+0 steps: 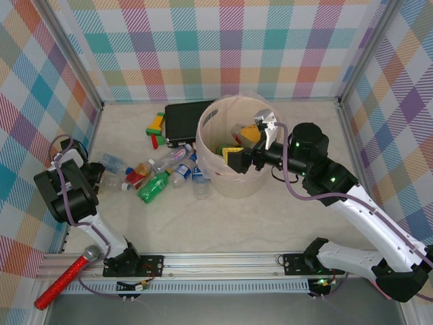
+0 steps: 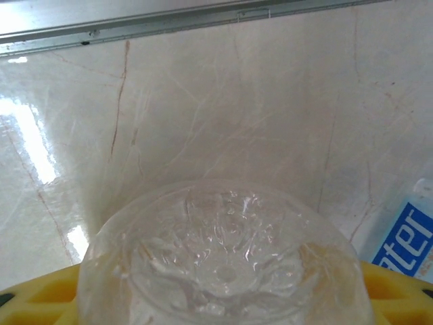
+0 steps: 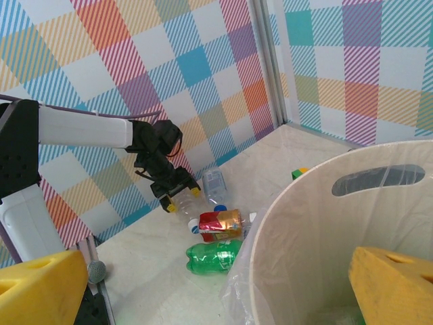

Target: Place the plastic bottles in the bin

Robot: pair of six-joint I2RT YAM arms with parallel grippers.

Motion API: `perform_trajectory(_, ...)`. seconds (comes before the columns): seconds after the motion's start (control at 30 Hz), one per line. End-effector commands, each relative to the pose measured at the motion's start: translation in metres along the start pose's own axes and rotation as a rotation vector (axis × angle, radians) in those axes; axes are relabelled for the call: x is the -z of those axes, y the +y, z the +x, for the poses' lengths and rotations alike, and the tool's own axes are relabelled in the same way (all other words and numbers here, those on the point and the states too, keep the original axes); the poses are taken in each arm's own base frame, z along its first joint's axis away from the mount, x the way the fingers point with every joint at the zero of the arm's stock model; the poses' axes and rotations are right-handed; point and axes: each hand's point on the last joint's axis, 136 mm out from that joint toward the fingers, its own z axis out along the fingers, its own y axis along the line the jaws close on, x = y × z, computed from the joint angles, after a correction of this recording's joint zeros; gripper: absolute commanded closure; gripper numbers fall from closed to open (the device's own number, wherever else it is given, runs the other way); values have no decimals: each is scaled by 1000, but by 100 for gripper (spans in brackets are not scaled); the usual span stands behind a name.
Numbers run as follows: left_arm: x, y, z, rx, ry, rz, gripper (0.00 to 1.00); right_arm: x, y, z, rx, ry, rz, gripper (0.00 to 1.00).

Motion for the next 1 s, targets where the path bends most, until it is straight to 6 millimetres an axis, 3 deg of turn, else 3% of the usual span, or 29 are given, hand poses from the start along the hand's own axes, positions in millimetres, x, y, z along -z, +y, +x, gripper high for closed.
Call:
perform_trajectory(0.0,18,8,-5,30,-39,13,46,7,6,-5,2,-18,-12,1)
perform_trajectory(0.43,89,10,0,41,-148,149,46,6,5,-2,-2,-25,-10,1)
perform_trajectory(0.7,176,-1,5,-53,-355,275,46,1,3,1,-10,-19,-15,1)
perform_trajectory(0.8,212,-15,15,-107,-430,339,46,-3,3,3,-14,-11,-18,1)
perform_trajectory(0.97,271,-50,50,-253,-541,480,50,-4,1,4,-18,-9,-12,1)
